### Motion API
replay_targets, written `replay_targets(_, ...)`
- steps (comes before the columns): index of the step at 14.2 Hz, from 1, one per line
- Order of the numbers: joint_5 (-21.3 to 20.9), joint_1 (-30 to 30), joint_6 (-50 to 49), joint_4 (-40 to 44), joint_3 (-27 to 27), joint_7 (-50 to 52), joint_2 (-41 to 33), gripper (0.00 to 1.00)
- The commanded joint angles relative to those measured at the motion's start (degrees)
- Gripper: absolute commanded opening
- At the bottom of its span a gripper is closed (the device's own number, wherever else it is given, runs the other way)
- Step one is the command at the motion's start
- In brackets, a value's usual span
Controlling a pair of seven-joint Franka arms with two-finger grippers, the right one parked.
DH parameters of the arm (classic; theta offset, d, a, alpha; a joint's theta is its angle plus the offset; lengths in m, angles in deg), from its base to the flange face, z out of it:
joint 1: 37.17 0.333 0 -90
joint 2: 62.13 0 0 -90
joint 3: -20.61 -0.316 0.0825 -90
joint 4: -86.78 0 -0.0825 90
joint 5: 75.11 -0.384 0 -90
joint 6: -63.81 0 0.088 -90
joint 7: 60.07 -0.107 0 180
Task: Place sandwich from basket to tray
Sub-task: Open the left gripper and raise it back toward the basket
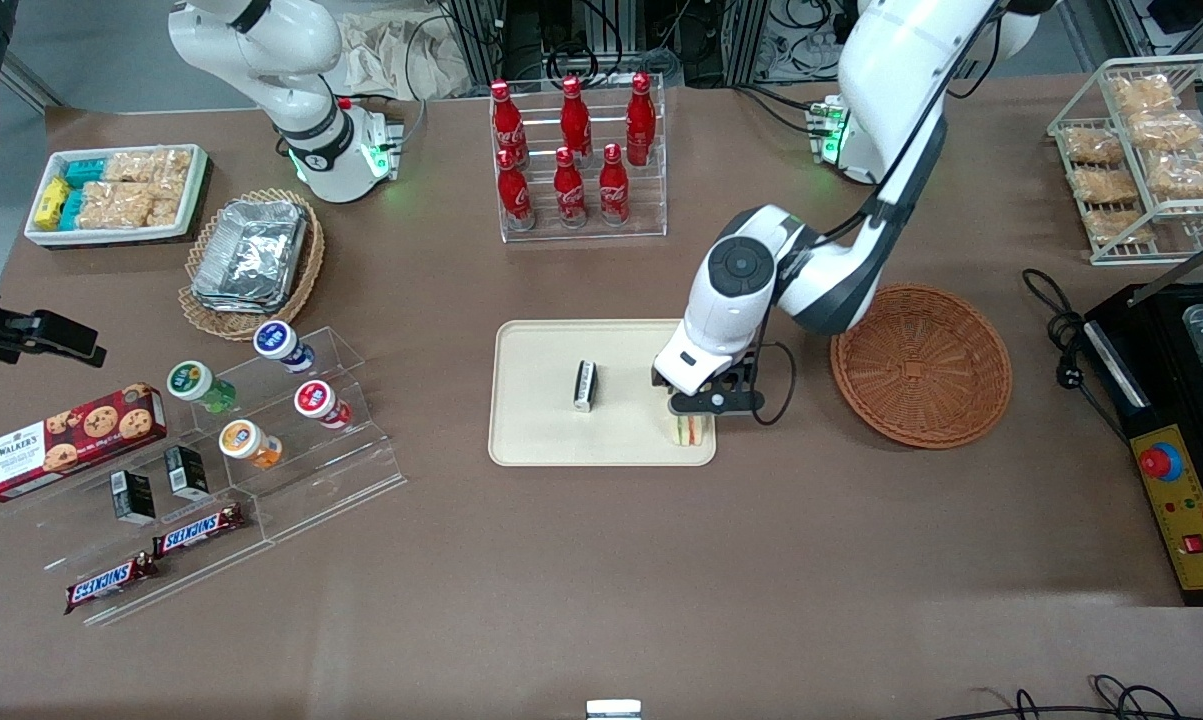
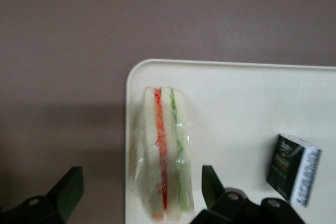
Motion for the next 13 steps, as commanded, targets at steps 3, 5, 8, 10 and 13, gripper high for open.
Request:
replay_targets(3, -1.25, 6.11, -14.26, 6.18, 0.07, -9.19, -9.00, 1.00)
replay_targets(5, -0.90, 10.32, -19.36, 8.12, 0.16, -15.89, -12.16, 1.00)
replay_targets(8, -0.98, 16.39, -25.43, 8.31, 0.07, -24.49, -18.49, 1.00)
replay_targets(10, -0.72, 19.91, -26.85, 8.39, 0.07, -27.24, -21.40, 1.00)
replay_targets(13, -0.11, 25.45, -29.39, 10.41, 0.07, -33.91, -22.29, 1.00)
